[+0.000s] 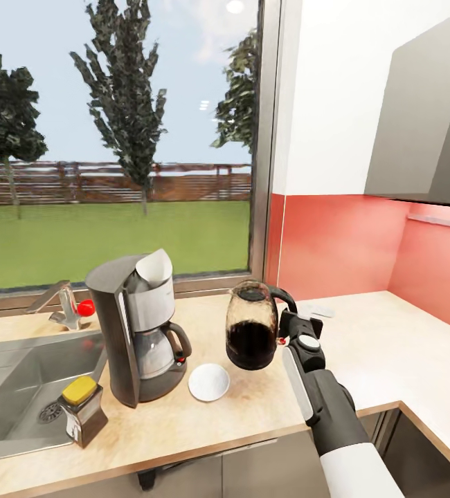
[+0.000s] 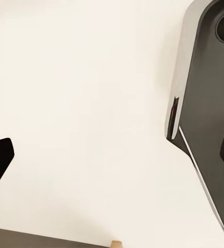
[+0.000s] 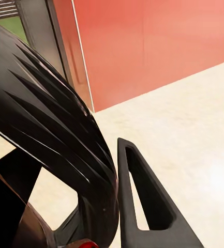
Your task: Set up a coffee station on the kitchen countertop: keep the coffee maker on the countertop, move the bottle of coffee from the kitchen shelf to the counter next to the coffee maker, place a paper coffee filter on top of the coffee maker, put the saucer next to the coffee maker with the coffee cup on the saucer, and place the electric kettle next to the coffee maker.
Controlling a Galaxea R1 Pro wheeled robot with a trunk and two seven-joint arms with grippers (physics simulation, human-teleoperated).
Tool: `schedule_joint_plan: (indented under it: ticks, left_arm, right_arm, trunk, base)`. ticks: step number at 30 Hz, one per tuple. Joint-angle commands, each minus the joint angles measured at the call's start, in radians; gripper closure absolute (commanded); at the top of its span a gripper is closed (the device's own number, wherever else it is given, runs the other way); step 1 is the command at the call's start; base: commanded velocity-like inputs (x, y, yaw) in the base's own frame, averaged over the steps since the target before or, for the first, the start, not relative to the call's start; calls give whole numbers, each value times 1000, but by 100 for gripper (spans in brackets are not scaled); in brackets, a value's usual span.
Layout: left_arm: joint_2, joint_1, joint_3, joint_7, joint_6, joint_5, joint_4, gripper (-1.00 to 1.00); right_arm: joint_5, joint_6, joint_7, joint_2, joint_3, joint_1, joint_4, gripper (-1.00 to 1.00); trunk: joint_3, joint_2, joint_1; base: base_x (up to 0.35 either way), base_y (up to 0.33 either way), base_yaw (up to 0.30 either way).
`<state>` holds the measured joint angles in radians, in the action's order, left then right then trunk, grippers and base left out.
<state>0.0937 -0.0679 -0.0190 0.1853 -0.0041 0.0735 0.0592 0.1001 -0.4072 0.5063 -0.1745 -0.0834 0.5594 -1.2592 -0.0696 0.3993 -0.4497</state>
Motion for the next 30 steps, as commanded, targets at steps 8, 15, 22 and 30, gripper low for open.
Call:
schedule_joint_plan:
  ticks: [8,15,22,30]
  left_arm:
    - [0,-1,-3,2,0,8,2,-100]
    - [1,-4,-3,2,28,8,0,-100]
    - [1,-6,-3,2,45,8,-1,-100]
    - [1,-13,-4,2,46,8,-1,-100]
  right_arm:
    - [7,-1,9,0,-1,1,-1,100]
    - [6,-1,9,0,-1,1,0,100]
    - [6,-1,9,0,-1,1,1,100]
    - [6,-1,9,0,-1,1,1,100]
  trunk:
    - [5,1,0]
    - [6,1,0]
    - [7,1,0]
    - [16,1,0]
  base:
    - [0,0,57]
    - [77,0,11]
    - [99,0,10]
    - [2,0,130]
